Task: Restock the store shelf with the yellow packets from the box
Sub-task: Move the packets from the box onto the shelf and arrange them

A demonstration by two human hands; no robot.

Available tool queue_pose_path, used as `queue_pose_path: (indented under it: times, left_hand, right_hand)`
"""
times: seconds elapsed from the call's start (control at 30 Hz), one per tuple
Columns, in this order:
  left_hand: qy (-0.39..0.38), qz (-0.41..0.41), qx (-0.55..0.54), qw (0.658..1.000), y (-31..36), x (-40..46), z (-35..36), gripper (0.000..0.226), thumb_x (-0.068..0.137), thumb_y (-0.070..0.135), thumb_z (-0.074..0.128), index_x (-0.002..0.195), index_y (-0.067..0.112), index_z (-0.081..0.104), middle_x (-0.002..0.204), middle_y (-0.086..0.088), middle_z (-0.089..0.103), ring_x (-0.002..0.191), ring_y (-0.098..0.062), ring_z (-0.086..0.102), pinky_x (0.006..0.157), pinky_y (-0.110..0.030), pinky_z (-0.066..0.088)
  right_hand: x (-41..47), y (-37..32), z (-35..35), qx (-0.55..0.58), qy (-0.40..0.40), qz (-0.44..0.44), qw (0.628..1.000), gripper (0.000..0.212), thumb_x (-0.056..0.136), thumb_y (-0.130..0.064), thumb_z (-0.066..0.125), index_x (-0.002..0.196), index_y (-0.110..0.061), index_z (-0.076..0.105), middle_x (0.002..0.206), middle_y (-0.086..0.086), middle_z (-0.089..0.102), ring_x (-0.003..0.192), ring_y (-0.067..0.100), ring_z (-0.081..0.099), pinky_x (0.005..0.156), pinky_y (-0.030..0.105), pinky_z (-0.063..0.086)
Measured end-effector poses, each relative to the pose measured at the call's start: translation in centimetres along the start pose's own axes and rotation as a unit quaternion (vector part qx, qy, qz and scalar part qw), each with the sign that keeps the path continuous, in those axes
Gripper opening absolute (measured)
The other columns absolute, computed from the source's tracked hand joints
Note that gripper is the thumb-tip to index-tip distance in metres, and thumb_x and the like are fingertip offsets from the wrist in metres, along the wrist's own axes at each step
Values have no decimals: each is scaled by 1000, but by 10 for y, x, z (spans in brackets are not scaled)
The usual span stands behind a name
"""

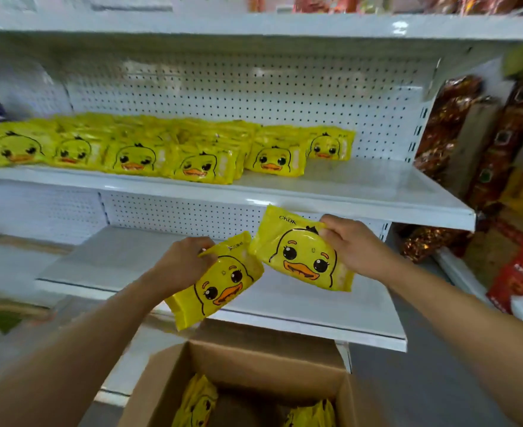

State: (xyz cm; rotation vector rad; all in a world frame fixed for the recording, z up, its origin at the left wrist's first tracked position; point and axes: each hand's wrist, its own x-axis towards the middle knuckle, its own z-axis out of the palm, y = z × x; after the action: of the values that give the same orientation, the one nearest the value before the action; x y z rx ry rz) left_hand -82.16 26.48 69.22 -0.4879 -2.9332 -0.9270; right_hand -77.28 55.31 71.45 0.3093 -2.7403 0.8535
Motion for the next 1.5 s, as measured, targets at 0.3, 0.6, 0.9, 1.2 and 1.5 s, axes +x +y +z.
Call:
queue_pose_path:
  times: [0.3, 0.6, 0.9, 1.2, 1.5]
  left_hand:
    - [36, 46, -5, 998, 30, 32, -72, 15, 93, 22, 52, 79, 25, 59, 84, 0, 60, 76, -14, 55, 63, -25, 38]
    - [53, 71, -17, 996, 8, 94, -114, 15, 93, 19, 53, 84, 9, 59, 70, 3, 51, 64, -13, 47, 59, -26, 33]
    - [51, 109, -44, 992, 0, 150, -129, 18, 92, 17, 53, 84, 2, 57, 75, -10, 53, 65, -14, 45, 57, -25, 34]
    - [32, 133, -50, 989, 12, 181, -125, 16, 93, 17, 52, 83, 7, 58, 73, -3, 53, 64, -14, 46, 58, -26, 34]
    - [3, 202, -12, 979, 63, 212, -92, 17, 93, 16, 54, 83, 3, 55, 70, -4, 49, 61, -11, 39, 55, -21, 29]
  right_hand:
    - [74, -18, -58, -89, 60, -11, 994, 27, 99, -19, 38, 73, -22, 43, 58, -5, 38, 60, 20, 39, 54, 29, 27]
    - [188, 0, -47, -212, 86, 28, 973, 24, 100, -24, 34, 85, -10, 47, 73, 6, 52, 78, 30, 53, 75, 38, 42]
    - [262, 14, -9, -364, 85, 27, 927, 28, 101, -29, 29, 104, -12, 50, 104, 10, 64, 100, 28, 57, 91, 37, 32]
    - [287, 40, 10, -388, 133, 47, 911, 40, 96, -25, 46, 116, 10, 49, 112, 29, 56, 102, 40, 55, 86, 45, 38]
    - [265, 42, -19, -234, 207, 86, 946, 40, 94, -24, 49, 129, -5, 43, 130, 18, 39, 121, 34, 35, 97, 41, 27]
